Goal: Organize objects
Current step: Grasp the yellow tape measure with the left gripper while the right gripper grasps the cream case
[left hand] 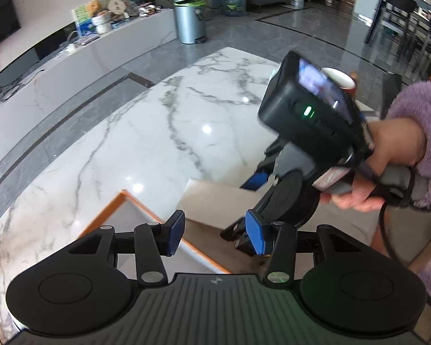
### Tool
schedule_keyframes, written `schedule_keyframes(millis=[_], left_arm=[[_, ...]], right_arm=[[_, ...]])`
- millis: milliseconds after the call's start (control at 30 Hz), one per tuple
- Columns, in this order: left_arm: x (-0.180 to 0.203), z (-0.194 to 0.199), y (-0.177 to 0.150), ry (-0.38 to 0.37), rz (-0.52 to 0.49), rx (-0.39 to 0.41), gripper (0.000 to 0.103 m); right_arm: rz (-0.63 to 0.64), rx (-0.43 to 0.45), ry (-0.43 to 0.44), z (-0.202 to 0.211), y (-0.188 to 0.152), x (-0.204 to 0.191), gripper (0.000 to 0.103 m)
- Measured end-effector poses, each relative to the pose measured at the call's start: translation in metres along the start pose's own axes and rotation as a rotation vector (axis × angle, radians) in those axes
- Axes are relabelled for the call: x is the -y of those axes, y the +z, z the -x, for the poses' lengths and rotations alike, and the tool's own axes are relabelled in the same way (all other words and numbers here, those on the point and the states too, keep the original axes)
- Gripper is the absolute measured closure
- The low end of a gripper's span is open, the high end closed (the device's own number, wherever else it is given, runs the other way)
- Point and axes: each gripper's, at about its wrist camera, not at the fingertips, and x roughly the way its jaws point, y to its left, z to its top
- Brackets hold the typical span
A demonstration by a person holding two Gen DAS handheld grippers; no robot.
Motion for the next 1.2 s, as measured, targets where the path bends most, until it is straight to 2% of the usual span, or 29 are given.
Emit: schedule_keyframes(millis=[167,267,333,400,500,633,733,833,1067,1133,1200], left_arm=[[0.029,-0.013,0.008,-0.038,-0.072,-0.045,0.048],[0.048,-0.032,0.011,-0.067,-0.120,-0.121,0.048],[0.059,-0.046,0.013,-0.048,-0.115,-0.169,0.048],[0.068,-0.060,0.015,-0.027,-0.072,-0.210,0.047],[0.072,-0.084,0.021,0.019,0.052,-0.279,0.041],[0.064,-0.112,0.023,0.076,0.227,-0.358,0.041],[0.059,-0.126,0.022,0.126,0.309,-0.404,0.036],[0.055,-0.138,0.019,0.158,0.359,-0.439,0.036],[0.052,-0.153,0.013,0.185,0.428,-0.448,0.033],[0.049,-0.153,0.012,0.165,0.463,-0.447,0.033],[0.048,-0.152,0.012,0.164,0.449,-0.445,0.035]], right_arm=[[-0.029,0.033,-0.033,0.036,-0.033,0.023,0.040],[-0.085,0.036,-0.046,0.052,-0.062,0.044,0.040],[-0.134,0.042,-0.050,0.057,-0.080,0.055,0.040],[-0.188,0.061,-0.055,0.063,-0.099,0.064,0.040],[-0.250,0.087,-0.065,0.068,-0.125,0.072,0.040],[-0.273,0.126,-0.075,0.070,-0.142,0.077,0.040],[-0.294,0.144,-0.057,0.068,-0.148,0.084,0.040],[-0.295,0.149,-0.067,0.064,-0.149,0.089,0.040],[-0.290,0.140,-0.066,0.059,-0.151,0.092,0.040],[-0.287,0.140,-0.072,0.058,-0.150,0.092,0.040],[-0.282,0.137,-0.076,0.056,-0.150,0.093,0.039]])
